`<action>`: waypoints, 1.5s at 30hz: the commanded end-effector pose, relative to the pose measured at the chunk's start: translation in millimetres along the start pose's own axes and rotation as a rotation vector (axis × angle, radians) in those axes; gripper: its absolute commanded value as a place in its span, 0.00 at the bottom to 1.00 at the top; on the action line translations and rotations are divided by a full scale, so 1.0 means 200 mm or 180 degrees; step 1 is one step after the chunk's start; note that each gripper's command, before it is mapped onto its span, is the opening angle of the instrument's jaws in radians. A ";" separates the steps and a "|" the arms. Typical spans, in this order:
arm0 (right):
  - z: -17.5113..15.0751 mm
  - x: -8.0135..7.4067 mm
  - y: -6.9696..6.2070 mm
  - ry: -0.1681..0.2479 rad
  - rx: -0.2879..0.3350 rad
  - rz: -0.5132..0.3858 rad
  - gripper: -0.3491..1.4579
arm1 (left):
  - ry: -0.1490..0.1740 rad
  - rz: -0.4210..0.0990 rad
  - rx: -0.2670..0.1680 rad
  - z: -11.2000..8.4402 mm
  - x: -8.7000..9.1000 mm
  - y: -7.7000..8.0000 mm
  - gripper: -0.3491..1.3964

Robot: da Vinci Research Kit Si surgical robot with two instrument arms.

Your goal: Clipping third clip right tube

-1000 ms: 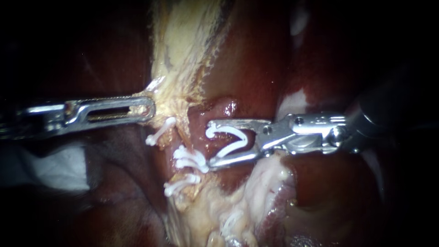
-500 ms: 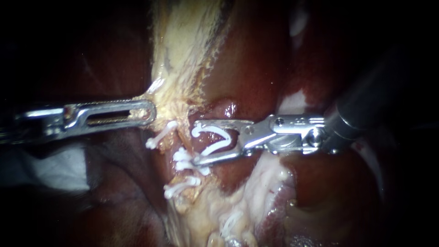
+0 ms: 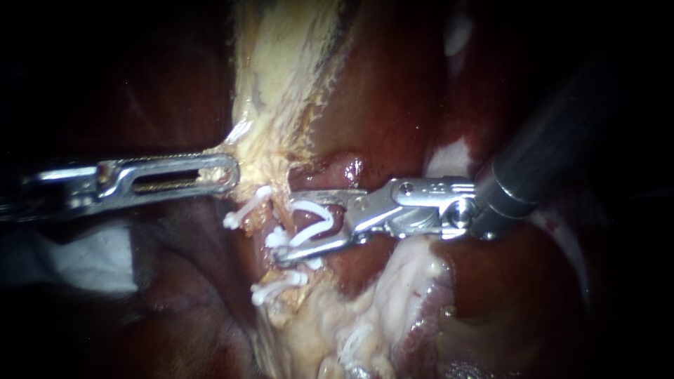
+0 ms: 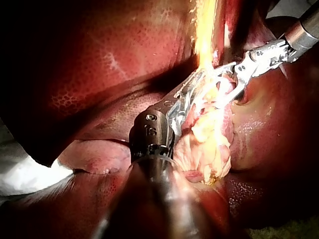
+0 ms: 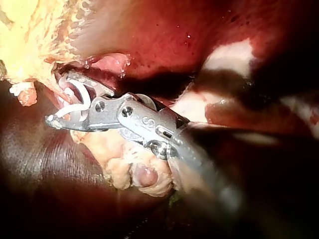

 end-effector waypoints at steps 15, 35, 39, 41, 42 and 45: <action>0.007 0.004 -0.003 0.0243 0.0379 0.0141 0.52 | 0.0005 0.0004 0.0011 0.001 -0.001 0.005 0.00; 0.016 0.009 -0.008 0.0457 0.0750 0.0346 0.50 | 0.0000 0.0058 0.0005 0.005 -0.002 0.026 0.00; 0.017 0.012 -0.008 0.0512 0.0774 0.0388 0.50 | -0.0016 0.0100 0.0002 0.006 0.000 0.026 0.00; 0.018 0.013 -0.007 0.0557 0.0795 0.0411 0.50 | -0.0017 0.0101 0.0000 0.007 0.000 0.025 0.00; 0.018 0.014 -0.007 0.0566 0.0803 0.0432 0.50 | -0.0018 0.0120 0.0000 0.007 0.000 0.026 0.00; 0.017 0.017 -0.006 0.0607 0.0821 0.0461 0.49 | -0.0010 0.0122 -0.0005 0.007 0.000 0.026 0.00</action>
